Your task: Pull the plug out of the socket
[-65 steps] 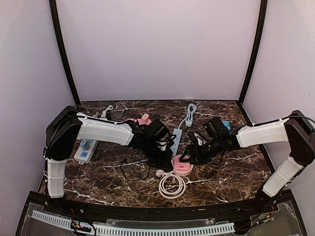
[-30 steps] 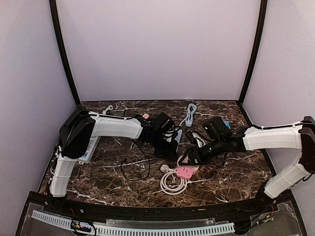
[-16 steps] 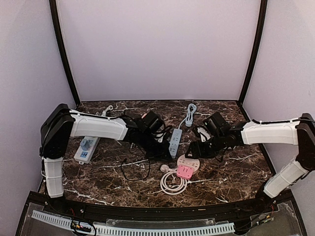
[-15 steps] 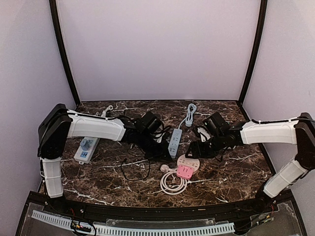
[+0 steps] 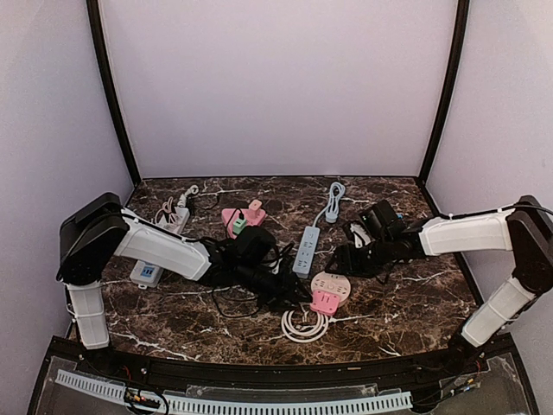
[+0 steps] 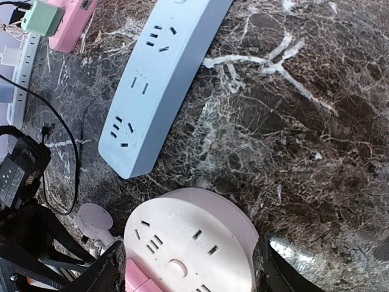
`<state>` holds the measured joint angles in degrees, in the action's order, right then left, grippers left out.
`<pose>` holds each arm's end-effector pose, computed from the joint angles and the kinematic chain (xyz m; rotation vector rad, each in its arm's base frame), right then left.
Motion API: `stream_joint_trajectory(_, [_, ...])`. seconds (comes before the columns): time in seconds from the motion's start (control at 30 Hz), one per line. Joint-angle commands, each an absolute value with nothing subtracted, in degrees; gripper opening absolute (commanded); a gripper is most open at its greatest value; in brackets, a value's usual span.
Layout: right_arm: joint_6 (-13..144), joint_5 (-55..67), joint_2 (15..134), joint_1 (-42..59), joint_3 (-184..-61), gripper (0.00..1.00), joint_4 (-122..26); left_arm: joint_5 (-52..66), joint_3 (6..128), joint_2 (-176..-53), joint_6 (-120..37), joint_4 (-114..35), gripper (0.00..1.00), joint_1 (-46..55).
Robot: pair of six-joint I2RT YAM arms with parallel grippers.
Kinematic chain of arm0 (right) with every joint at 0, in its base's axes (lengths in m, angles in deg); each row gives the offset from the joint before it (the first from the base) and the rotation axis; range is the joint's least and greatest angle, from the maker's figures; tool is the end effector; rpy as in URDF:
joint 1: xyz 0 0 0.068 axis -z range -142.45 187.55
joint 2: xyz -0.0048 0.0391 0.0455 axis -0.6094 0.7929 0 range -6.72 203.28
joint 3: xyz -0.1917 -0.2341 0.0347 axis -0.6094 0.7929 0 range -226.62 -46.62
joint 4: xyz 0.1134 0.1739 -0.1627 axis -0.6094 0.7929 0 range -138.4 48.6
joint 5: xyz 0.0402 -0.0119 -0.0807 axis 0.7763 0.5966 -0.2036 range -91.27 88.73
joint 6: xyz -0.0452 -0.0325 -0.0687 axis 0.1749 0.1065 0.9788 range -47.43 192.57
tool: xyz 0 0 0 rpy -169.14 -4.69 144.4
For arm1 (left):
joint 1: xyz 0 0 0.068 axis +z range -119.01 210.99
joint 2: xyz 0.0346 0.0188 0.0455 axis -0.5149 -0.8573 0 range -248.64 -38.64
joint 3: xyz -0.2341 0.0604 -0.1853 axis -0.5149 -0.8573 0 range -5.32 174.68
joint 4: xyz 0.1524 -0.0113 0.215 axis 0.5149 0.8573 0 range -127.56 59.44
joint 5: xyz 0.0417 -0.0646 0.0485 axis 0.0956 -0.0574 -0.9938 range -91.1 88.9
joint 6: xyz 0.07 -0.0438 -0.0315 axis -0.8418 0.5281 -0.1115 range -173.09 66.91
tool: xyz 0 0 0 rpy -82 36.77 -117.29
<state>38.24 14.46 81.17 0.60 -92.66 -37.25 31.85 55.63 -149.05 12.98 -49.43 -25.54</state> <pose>0.2458 0.2115 0.1701 -0.1833 2.6515 0.8155 0.2075 -0.3912 0.1572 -0.1654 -2.6924 1.5315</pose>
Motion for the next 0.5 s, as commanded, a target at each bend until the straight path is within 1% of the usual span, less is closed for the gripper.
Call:
stream_joint_trajectory(0.0, [35.50, 15.44, 78.75, 1.24, -90.49, 0.68, -41.65, 28.99, 53.04, -149.39, 21.11, -60.50, 0.42, -27.41])
stream_joint_trajectory(0.3, [34.24, 14.65, 76.26, 1.41, -88.24, 0.68, -42.73, 24.04, 52.65, -152.64, 26.61, -64.12, 0.42, -29.58])
stream_joint_trajectory(0.47, [34.49, 14.57, 77.09, 1.55, -88.68, 0.68, -42.79, 24.76, 54.75, -154.38, 26.59, -64.38, 0.42, -29.52])
